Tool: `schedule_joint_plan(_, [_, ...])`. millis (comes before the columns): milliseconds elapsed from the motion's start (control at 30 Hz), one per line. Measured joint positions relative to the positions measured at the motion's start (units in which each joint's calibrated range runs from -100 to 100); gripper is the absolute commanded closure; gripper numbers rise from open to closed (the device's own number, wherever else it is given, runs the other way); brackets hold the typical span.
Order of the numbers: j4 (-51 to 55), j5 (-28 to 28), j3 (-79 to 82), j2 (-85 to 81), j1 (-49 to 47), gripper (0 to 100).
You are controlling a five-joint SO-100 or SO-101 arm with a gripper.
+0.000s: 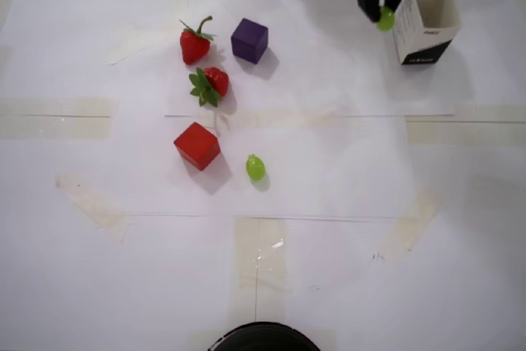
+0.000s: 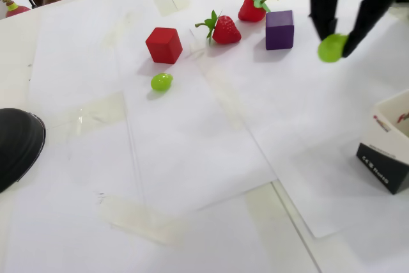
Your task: Pick up the grapes and place them in the box.
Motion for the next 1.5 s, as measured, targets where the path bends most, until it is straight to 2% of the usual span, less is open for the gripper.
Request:
schedule_joint_plan(200, [3.6,-1.7,-0.5,-3.5,-6.8,97])
schedule_joint_plan(500, [1.1,-4.1,-0.5,-3.5,-14.0,97])
schedule_joint_plan(800, [-5.9,-4.8,3.6,-2.2,-15.4,86])
schedule_joint_plan(1300, [-8.4,-4.6,3.6,-2.1,-15.3,85])
schedule_joint_plan(1500, [-8.4,-3.4,3.6,-3.4,-12.3,85])
